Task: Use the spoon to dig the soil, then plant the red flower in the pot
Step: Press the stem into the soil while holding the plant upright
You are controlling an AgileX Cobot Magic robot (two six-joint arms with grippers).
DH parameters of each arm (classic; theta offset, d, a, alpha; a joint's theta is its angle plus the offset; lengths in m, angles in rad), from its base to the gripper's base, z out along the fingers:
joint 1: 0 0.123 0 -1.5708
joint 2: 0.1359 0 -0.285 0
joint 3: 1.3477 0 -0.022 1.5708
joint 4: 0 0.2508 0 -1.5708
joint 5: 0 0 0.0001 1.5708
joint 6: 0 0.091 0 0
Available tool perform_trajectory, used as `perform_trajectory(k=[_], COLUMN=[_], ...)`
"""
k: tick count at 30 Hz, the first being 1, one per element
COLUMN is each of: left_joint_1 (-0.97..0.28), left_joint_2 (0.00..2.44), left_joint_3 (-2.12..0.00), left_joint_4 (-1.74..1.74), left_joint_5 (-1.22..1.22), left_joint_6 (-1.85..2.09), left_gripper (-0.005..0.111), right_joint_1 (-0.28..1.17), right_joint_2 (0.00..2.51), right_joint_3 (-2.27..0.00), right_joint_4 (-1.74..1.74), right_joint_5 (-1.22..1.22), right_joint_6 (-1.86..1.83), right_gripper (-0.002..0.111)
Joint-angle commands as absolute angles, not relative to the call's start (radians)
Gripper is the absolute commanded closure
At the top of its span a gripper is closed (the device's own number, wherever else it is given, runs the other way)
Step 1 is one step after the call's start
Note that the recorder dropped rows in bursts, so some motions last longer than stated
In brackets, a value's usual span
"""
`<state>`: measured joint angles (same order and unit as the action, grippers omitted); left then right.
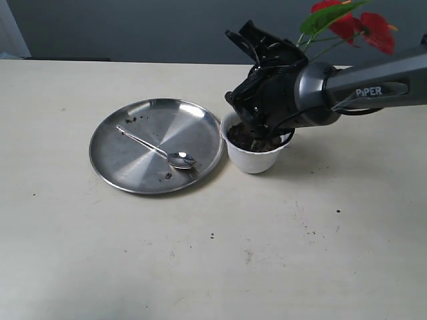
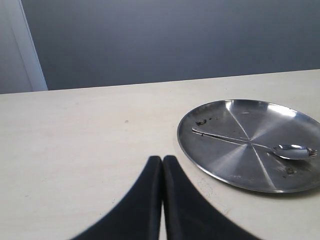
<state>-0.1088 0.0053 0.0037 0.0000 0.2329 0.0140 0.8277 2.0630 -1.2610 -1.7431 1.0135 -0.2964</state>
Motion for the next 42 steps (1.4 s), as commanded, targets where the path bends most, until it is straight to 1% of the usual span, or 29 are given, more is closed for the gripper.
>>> perform_trajectory(k=[1,10,17,23,32,42], left_joint_1=[-0.112,-0.112,-0.112,-0.112,-0.112,-0.112], left_joint_2=[0.000,0.000,0.000,0.000,0.000,0.000], left_joint_3=[0.000,0.000,0.000,0.000,0.000,0.000], left_joint_4=[0.000,0.000,0.000,0.000,0.000,0.000], left_joint_5=[0.232,0.232,0.232,0.232,0.232,0.232], left_joint_6=[0.010,0.010,0.010,0.010,0.010,0.010], left_gripper=[0.106,0.106,0.106,0.106,0.106,0.106], right_joint_1=[0.845,0.906,0.937,0.956,1.012,1.048], right_joint_2=[2.069,2.069,2.069,2.069,2.067,2.034], right_joint_3=[-1.266,-1.266,-1.266,-1.266,-1.266,-1.266], right_joint_4=[-1.744,-1.744,-1.744,-1.670,-1.598,-1.405], right_joint_5=[1.047,1.064,1.155,1.221,1.221,1.221], right_joint_6=[-0.276,-0.196,-0.151,-0.114,-0.083,-0.039], right_gripper=[0.109,0.109,0.109,0.109,0.109,0.109])
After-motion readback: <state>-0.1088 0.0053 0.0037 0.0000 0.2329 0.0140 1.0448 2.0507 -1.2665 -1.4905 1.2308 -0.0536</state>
